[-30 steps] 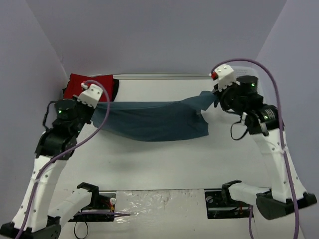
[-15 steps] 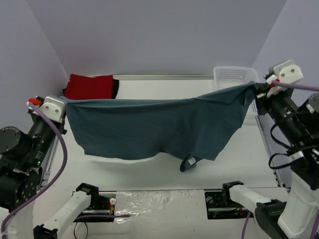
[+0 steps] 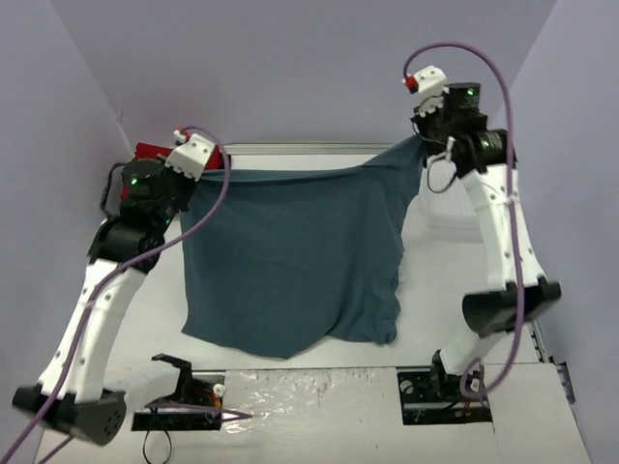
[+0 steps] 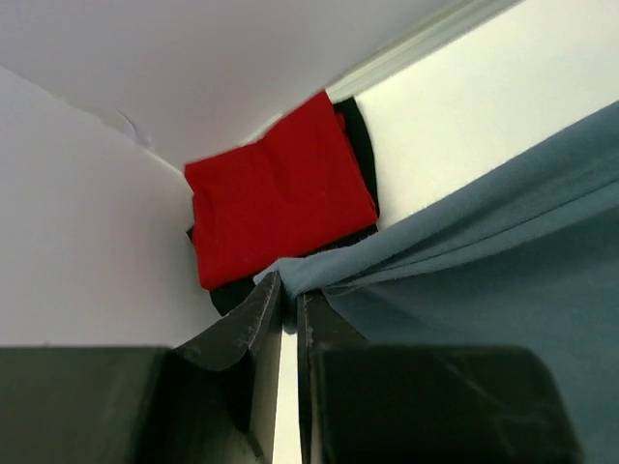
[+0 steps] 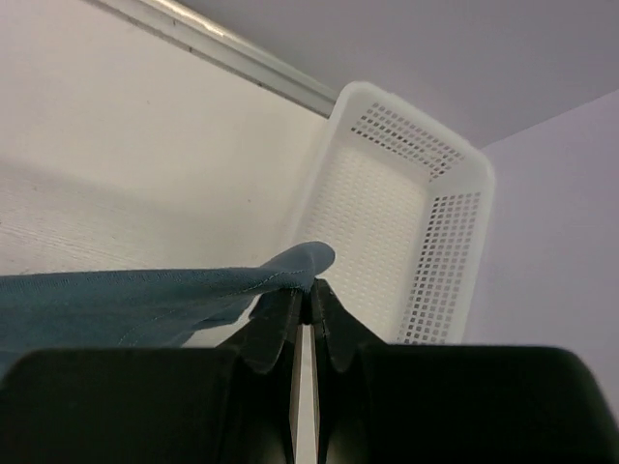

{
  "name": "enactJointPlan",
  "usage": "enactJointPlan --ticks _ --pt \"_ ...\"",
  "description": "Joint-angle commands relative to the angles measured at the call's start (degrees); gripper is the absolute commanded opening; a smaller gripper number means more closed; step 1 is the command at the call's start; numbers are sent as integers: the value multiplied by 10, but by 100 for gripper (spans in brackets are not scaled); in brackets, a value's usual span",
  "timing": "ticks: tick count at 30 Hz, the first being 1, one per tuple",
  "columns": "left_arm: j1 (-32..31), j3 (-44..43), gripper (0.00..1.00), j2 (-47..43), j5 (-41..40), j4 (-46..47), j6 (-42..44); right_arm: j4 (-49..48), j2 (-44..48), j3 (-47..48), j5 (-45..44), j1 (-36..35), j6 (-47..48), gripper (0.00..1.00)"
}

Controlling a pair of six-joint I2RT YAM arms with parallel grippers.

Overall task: Fold and stack the t-shirts
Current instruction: Flatten out the tshirt

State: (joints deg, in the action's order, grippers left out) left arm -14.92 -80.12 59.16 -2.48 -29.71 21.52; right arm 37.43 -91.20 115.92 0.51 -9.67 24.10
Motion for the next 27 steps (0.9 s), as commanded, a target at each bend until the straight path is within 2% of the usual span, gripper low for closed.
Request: enactJointPlan --ticks 1,2,3,4,5,6,7,8,10,15,19,23,26,27 --pt "5 34 2 70 -60 124 18 -50 -101 22 -39 0 0 0" --pt "7 51 2 92 -79 146 22 -53 -135 39 -64 -4 4 0" --pt "9 55 2 115 -87 165 24 -53 -177 96 -79 -7 2 0" --pt "11 55 3 173 -107 196 26 -47 -263 127 -90 -10 2 0" --pt "13 51 10 207 -119 207 26 -43 -305 161 -123 -13 9 21" --pt "16 37 48 273 -129 222 25 -47 -341 203 -137 -16 22 44" --pt "23 29 70 300 -146 230 20 -55 -381 203 -145 -21 28 91" --pt "24 24 83 324 -157 242 19 -56 -397 207 -142 -21 25 100" --pt "26 29 98 359 -171 278 21 -57 -408 201 -120 -20 9 100" --pt "25 48 94 319 -169 279 14 -68 -345 122 -51 -18 -14 100" --pt "26 68 94 246 -144 232 8 -70 -231 12 -11 -27 -26 98" --pt "26 137 94 153 -80 173 50 -69 -117 -150 36 -40 -35 97" --pt "27 209 98 79 -32 115 85 -67 -23 -245 49 -49 -47 94" --pt "27 228 94 44 -28 98 90 -65 -1 -305 55 -52 -48 93"
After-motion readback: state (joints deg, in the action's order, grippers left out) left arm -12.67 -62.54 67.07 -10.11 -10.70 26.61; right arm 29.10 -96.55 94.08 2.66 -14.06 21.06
